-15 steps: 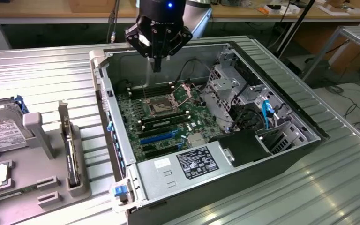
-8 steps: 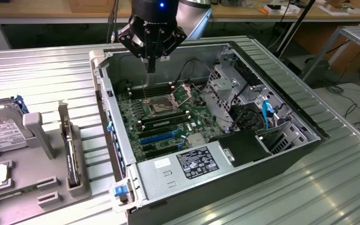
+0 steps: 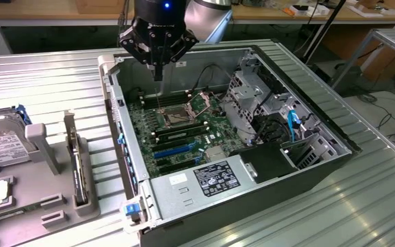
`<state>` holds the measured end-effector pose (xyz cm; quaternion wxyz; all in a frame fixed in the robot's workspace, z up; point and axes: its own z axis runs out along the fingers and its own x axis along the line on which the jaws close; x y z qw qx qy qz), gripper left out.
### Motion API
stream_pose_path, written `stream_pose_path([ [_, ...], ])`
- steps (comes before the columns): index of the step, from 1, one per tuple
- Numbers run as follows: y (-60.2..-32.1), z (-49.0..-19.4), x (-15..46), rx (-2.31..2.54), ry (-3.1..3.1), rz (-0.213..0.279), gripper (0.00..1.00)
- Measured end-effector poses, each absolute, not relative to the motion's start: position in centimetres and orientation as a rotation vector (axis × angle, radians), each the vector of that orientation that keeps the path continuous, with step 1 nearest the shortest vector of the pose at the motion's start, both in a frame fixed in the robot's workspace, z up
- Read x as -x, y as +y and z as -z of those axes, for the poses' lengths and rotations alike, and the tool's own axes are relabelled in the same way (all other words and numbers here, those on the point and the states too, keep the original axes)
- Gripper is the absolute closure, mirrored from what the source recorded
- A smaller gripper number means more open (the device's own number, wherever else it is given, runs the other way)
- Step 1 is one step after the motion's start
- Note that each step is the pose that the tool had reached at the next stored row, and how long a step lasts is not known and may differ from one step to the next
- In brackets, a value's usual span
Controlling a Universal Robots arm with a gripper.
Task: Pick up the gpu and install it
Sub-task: 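Reach for the gpu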
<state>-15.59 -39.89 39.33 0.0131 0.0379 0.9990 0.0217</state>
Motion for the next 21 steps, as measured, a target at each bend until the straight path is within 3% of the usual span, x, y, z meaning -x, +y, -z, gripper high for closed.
stream_pose_path([
  [12, -40.0, -39.3, 21.2, -0.118, 3.113, -0.068, 0.89],
  [21, -41.7, -39.3, 26.3, -0.118, 3.113, -0.068, 0.89],
])
